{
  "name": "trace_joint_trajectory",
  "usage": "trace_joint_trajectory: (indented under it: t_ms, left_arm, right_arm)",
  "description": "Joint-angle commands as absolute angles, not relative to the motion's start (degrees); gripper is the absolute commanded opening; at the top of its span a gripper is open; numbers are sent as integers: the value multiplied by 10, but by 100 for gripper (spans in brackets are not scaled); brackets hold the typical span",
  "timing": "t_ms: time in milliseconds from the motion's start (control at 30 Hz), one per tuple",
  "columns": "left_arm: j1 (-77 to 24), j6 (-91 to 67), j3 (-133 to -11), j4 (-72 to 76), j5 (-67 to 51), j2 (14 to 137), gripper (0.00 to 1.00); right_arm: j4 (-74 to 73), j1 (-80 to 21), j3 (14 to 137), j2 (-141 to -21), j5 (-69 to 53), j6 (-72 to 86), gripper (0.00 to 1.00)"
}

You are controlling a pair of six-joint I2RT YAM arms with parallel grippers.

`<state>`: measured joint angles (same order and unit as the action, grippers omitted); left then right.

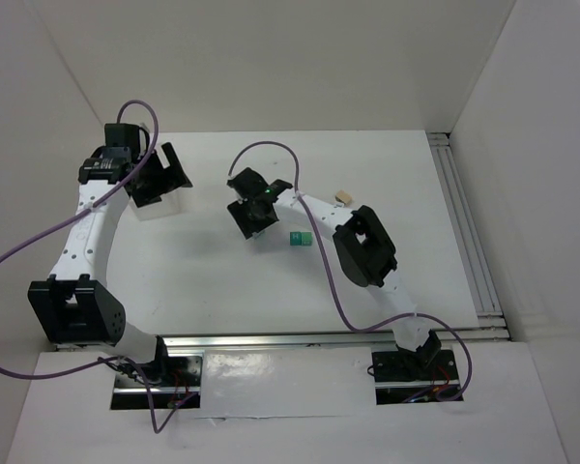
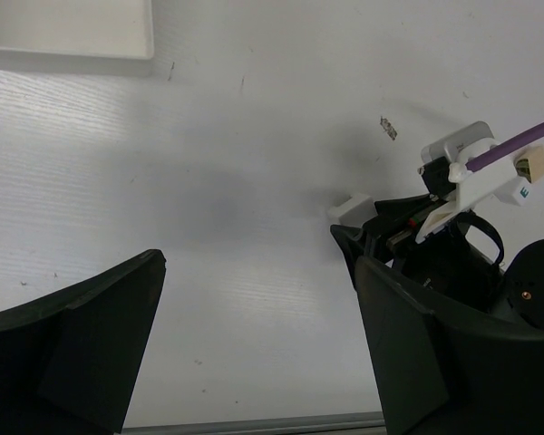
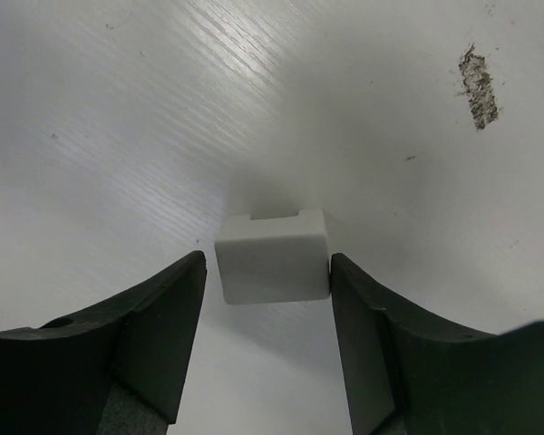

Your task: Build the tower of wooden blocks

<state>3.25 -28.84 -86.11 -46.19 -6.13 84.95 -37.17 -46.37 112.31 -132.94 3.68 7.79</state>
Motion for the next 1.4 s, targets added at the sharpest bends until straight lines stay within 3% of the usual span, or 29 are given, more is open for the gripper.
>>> trace_joint_trajectory:
  t_ms: [0,167,333,600,700,1067,1367]
  left_arm:
    - [35,-288,-859,-442,-63,831,99]
    - [35,-288,-859,-442,-63,831,99]
    - [35,-288,-853,-442,-69,825,99]
    - [35,-288,-848,-442,-69,820,99]
    - [35,-288,-848,-442,-69,820,99]
    - [35,-294,-836,-425,-85,802,99]
    - [35,-294,-836,-425,-91,808,99]
  right_arm:
    - [-389,-469,1151,-1343,39,74,64]
    - [-389,-469,1151,-1343,44,74,59]
    - [-395,-469,1157,-1348,56,79,66]
    - [-389,-469,1150,-1343,71,86,52]
    - [-378,-469,1145,-1316,102,119,48]
    - [-367,-408,1043,-1154,221,338,46]
    - [-413,-396,947,-1118,253,430,46]
